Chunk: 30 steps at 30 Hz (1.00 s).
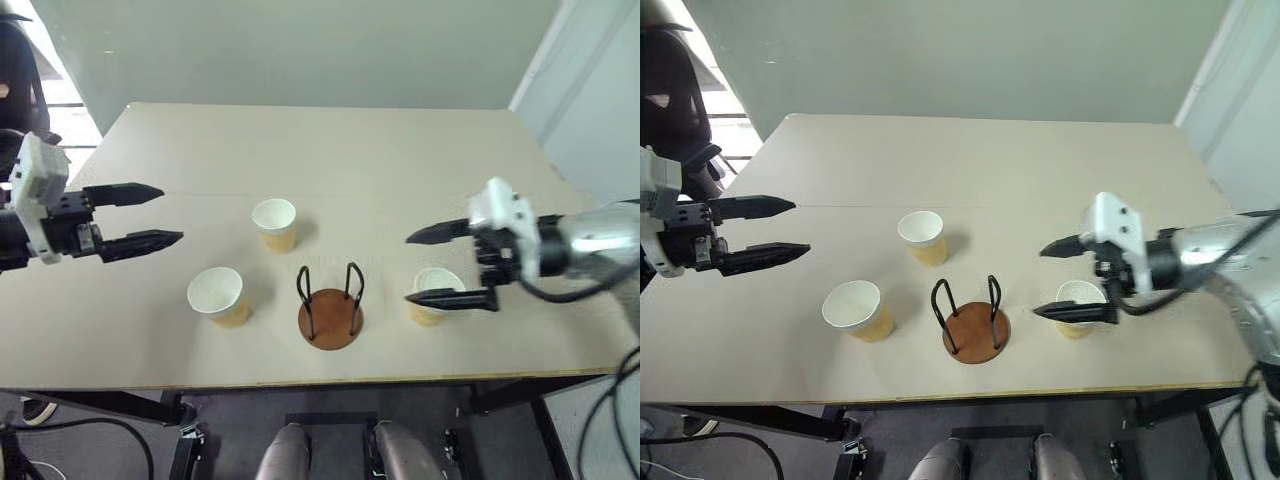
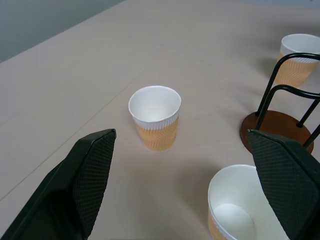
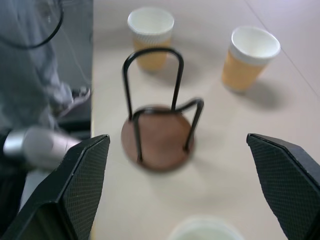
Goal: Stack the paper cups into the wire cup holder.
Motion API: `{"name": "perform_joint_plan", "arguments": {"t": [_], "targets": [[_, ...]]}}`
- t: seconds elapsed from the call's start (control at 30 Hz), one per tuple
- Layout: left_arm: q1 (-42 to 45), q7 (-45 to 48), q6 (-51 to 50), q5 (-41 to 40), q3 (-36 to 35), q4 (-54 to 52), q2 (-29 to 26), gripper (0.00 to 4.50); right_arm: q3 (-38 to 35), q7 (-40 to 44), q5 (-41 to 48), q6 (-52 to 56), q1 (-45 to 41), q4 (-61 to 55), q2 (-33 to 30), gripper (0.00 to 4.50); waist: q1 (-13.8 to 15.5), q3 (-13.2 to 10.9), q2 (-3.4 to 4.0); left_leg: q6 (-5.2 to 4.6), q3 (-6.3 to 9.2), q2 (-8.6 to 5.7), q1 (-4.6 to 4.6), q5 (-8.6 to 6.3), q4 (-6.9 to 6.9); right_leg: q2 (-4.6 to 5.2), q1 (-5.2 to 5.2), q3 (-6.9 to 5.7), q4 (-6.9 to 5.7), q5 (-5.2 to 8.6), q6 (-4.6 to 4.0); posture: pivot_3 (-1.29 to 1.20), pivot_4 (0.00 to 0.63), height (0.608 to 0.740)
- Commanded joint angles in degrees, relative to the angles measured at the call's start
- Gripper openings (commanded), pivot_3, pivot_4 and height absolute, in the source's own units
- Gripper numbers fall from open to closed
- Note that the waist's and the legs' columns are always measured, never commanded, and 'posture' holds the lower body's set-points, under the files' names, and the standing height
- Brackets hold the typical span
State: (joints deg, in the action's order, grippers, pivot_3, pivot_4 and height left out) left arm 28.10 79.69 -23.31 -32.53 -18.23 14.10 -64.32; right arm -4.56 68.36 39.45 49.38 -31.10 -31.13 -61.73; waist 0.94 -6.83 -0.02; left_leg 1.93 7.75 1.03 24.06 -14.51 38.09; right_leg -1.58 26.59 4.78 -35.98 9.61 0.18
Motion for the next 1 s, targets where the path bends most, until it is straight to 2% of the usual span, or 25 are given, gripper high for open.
{"name": "perform_joint_plan", "arguments": {"t": [0.03, 0.2, 0.33, 0.7, 1.0], "targets": [[3.49, 0.81, 2.0, 0.99, 1.38, 1.66, 0.7, 4.5, -1.2, -0.07, -2.36, -1.86, 6.62, -2.53, -3.3, 4.46, 0.08, 0.01, -0.08, 0.02, 0.01, 0.02, -0.01, -0.02, 0.01, -0.01, -0.03, -0.01, 0.01, 0.02, 0.02, 0.0, 0.15, 0.74], [5.87, 1.99, 1.91, 1.14, 2.81, 2.28, 1.41, 4.5, 1.71, -2.17, -6.73, -4.78, 11.13, -3.83, -4.23, 4.46, -0.37, -0.05, -0.03, -0.02, -0.13, 0.02, -0.02, 0.0, 0.13, -0.02, -0.03, 0.13, 0.0, -0.12, 0.28, 0.0, 0.15, 0.74], [5.54, 3.74, -0.1, -0.53, 2.25, 0.44, 0.67, 4.5, 5.07, -3.57, -10.49, -6.88, 11.35, -3.19, -4.09, 4.46, -0.5, -0.05, -0.02, -0.1, -0.12, 0.07, -0.07, 0.05, 0.19, -0.09, -0.08, 0.14, 0.01, -0.19, 0.42, 0.0, 0.15, 0.74], [-5.09, 8.09, -6.76, -5.86, -4.29, -9.25, -3.09, 4.5, 13.76, -3.1, -18.74, -12.31, 8.44, 1.57, -1.5, 4.46, -0.61, -0.04, -0.03, -0.15, -0.13, 0.09, -0.06, 0.08, 0.24, -0.12, -0.08, 0.19, 0.02, -0.24, 0.49, 0.0, 0.15, 0.74], [-12.96, 12.51, -12.22, -10.66, -7.6, -17.95, -6.94, 4.5, 17.94, -0.65, -23.01, -15.14, 4.15, 5.77, 0.69, 4.46, -0.53, -0.04, -0.04, -0.15, -0.13, 0.1, -0.08, 0.08, 0.25, -0.12, -0.08, 0.19, -0.02, -0.25, 0.45, 0.0, 0.15, 0.74]]}}
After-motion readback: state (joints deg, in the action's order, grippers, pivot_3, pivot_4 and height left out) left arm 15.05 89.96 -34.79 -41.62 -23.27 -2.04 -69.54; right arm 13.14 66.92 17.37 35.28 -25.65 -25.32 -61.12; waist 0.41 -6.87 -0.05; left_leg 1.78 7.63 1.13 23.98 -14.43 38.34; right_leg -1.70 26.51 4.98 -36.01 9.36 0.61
